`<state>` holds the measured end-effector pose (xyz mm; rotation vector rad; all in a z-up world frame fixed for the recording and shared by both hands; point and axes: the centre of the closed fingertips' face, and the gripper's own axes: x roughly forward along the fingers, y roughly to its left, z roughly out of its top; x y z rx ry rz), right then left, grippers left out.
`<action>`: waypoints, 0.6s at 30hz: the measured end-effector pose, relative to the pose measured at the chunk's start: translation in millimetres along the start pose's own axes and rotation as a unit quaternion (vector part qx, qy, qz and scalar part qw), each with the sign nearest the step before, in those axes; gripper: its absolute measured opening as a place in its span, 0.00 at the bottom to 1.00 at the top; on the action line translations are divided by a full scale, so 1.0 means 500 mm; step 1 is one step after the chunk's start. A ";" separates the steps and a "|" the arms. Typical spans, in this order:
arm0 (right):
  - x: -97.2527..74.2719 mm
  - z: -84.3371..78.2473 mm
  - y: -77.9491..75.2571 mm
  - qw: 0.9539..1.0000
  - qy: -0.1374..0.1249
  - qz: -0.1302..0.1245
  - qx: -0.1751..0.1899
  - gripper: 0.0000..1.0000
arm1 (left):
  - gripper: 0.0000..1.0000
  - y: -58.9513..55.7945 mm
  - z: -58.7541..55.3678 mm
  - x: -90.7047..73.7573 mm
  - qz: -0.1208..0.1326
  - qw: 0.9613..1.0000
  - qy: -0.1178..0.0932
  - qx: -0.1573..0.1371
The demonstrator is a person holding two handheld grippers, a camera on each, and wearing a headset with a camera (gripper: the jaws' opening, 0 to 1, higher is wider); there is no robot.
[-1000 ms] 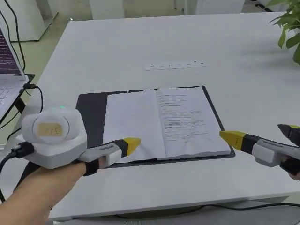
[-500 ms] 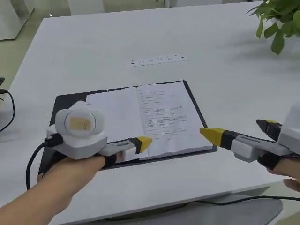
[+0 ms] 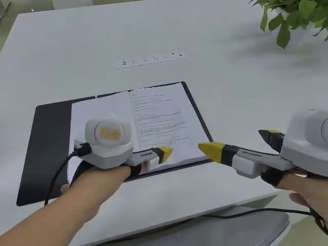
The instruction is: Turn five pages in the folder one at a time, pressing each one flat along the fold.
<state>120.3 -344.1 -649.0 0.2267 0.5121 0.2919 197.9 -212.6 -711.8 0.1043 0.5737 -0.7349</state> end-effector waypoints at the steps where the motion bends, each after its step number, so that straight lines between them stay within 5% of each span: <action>1: 0.001 0.000 0.000 1.000 0.000 0.001 0.001 1.00 | 0.76 -0.006 0.000 0.010 -0.001 1.000 -0.001 0.000; 11: 0.020 -0.011 -0.011 1.000 0.009 0.009 0.007 1.00 | 0.69 -0.049 -0.011 0.092 -0.011 1.000 -0.006 0.000; 18: 0.036 -0.024 -0.020 1.000 0.016 0.016 0.010 0.98 | 0.68 -0.058 -0.029 0.135 0.001 1.000 -0.005 -0.004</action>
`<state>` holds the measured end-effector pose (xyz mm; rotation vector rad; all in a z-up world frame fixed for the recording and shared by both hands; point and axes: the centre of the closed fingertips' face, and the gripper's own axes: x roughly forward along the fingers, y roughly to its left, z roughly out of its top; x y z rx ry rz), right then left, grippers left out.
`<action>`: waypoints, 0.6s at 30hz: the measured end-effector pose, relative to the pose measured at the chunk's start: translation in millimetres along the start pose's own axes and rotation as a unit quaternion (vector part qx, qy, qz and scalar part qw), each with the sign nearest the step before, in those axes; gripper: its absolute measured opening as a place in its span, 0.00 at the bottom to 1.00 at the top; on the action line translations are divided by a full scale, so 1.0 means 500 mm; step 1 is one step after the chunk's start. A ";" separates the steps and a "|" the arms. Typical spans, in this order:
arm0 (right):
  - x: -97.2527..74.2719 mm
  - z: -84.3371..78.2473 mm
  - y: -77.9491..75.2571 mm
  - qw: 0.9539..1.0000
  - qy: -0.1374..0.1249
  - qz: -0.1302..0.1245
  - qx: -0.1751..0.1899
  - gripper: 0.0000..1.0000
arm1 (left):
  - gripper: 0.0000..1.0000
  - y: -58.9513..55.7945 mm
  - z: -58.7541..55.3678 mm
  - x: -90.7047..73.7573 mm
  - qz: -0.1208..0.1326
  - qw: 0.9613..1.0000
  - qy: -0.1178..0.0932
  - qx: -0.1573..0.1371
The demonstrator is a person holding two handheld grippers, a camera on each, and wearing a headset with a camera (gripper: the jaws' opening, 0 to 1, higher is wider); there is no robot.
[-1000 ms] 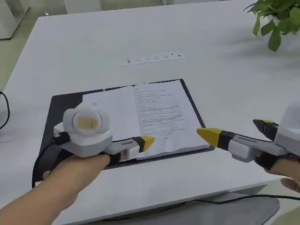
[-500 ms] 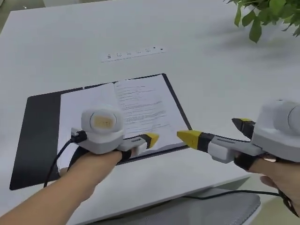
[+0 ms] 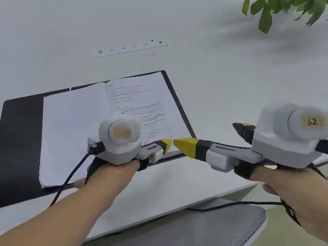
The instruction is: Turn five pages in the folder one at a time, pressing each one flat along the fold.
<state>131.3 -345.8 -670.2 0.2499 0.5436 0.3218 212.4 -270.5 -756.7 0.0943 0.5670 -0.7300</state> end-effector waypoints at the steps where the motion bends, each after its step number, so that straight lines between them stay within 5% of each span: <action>1: 0.002 -0.003 -0.002 1.000 0.002 0.000 0.001 0.98 | 0.69 -0.001 -0.003 0.006 0.003 1.000 0.000 -0.001; 9: 0.012 -0.016 -0.007 1.000 0.010 0.008 0.007 0.97 | 0.66 -0.003 -0.026 0.032 0.033 0.999 -0.003 -0.006; 14: 0.019 -0.021 -0.011 1.000 0.015 0.010 0.014 0.96 | 0.66 -0.004 -0.033 0.038 0.056 0.998 -0.030 0.022; 18: 0.024 -0.024 -0.012 1.000 0.018 0.011 0.016 0.95 | 0.66 -0.001 -0.035 0.037 0.056 0.997 -0.045 0.017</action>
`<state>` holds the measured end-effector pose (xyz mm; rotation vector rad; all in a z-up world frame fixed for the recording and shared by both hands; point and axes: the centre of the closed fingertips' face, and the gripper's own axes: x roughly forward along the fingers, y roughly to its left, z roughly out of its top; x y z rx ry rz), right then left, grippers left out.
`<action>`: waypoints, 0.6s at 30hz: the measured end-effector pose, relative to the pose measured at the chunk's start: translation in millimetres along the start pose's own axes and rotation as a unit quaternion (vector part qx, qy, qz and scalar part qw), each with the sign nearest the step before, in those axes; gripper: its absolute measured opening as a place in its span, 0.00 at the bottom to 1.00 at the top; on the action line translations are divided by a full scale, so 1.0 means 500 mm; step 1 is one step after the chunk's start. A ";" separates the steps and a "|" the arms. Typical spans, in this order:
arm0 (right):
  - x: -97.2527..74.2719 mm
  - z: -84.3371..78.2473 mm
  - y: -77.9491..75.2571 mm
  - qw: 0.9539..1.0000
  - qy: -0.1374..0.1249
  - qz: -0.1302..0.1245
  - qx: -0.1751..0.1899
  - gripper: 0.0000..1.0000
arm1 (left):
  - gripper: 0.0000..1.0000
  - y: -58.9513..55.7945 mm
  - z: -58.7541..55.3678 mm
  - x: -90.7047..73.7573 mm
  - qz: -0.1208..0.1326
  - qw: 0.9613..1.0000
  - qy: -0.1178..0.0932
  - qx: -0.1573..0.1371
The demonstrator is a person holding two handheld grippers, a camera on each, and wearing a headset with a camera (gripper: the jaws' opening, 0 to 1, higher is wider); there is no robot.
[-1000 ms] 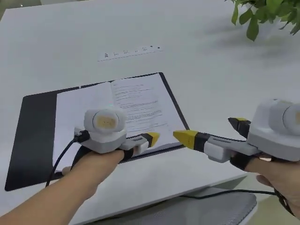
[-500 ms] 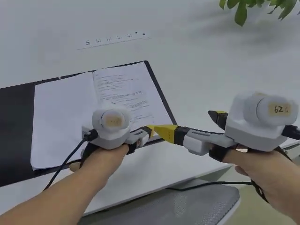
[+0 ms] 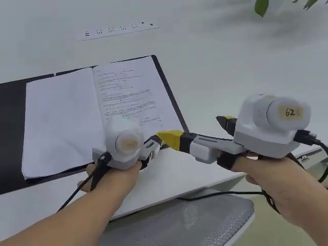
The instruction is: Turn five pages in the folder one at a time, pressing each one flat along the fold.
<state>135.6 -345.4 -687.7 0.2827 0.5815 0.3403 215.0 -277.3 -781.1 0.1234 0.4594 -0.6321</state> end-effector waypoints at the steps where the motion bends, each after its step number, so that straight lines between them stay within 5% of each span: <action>1: 0.002 0.000 0.000 1.000 0.001 0.001 0.001 0.95 | 0.66 0.002 0.001 0.000 0.000 1.000 -0.003 -0.001; 18: 0.032 -0.018 0.002 1.000 0.022 0.009 0.004 0.92 | 0.43 0.025 0.003 0.000 0.009 0.999 -0.030 -0.018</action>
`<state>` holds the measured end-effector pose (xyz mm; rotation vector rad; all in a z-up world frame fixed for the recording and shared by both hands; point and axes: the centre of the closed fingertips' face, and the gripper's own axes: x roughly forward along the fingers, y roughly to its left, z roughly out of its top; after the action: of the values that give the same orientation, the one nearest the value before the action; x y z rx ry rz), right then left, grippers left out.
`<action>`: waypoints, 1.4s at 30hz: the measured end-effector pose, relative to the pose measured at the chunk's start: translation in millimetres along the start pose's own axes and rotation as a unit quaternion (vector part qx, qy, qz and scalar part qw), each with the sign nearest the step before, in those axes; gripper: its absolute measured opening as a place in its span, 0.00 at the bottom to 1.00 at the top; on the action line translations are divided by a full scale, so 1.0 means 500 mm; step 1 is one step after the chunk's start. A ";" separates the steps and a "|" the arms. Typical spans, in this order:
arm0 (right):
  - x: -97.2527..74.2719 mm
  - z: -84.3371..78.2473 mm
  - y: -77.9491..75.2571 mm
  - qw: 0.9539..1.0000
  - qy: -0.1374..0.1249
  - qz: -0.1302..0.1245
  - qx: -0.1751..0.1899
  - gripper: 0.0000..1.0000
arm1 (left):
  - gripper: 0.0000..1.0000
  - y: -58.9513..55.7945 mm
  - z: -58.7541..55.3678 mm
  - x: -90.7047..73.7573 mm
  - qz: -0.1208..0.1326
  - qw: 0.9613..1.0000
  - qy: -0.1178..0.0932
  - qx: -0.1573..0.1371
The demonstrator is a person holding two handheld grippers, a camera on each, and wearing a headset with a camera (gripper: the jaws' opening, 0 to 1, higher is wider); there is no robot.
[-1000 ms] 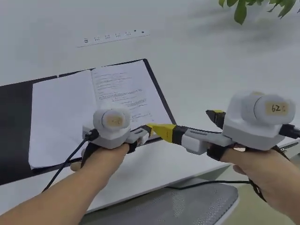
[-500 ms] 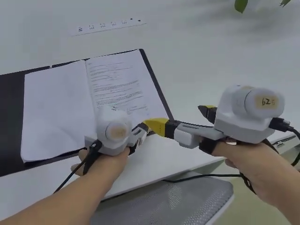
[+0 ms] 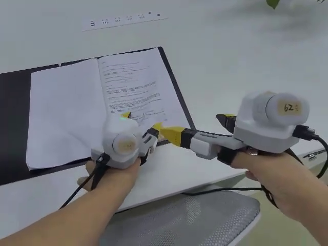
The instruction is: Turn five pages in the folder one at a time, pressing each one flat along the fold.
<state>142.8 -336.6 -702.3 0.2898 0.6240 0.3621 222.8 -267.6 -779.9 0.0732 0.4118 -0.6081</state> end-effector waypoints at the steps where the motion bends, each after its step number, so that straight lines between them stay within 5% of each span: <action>1: 0.001 0.000 0.000 1.000 0.001 0.001 0.000 0.92 | 0.40 0.004 -0.001 0.000 0.004 1.000 0.000 -0.004; 8: 0.010 -0.003 0.001 1.000 0.004 0.002 0.001 0.91 | 0.24 0.028 0.003 0.000 0.019 1.000 -0.003 -0.022; 16: 0.023 -0.005 0.025 1.000 0.008 0.020 0.016 0.84 | 0.18 0.035 0.005 -0.006 0.022 0.998 -0.003 -0.051; 20: 0.037 -0.014 0.059 0.993 0.021 0.058 0.100 0.64 | 0.18 0.032 0.005 -0.008 0.020 0.998 -0.005 -0.054; 25: 0.048 -0.022 0.061 0.992 0.036 0.059 0.102 0.55 | 0.18 0.031 0.005 -0.008 0.019 0.998 -0.005 -0.055; 30: 0.067 -0.044 0.097 0.975 0.074 0.091 0.191 0.46 | 0.18 0.030 0.004 -0.008 0.017 0.998 -0.004 -0.056; 34: 0.098 -0.054 0.093 0.977 0.073 0.084 0.182 0.44 | 0.18 0.030 0.004 -0.007 0.015 0.998 -0.004 -0.055; 37: 0.109 -0.055 0.099 0.971 0.072 0.083 0.211 0.43 | 0.18 0.030 0.004 -0.007 0.015 0.998 -0.003 -0.055; 42: 0.132 -0.040 0.078 0.970 0.045 0.067 0.231 0.43 | 0.18 0.030 0.003 -0.006 0.013 0.998 -0.003 -0.057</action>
<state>170.6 -271.2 -737.4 0.7677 0.7787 0.3572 229.7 -253.8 -777.9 -0.0324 0.4375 -0.5578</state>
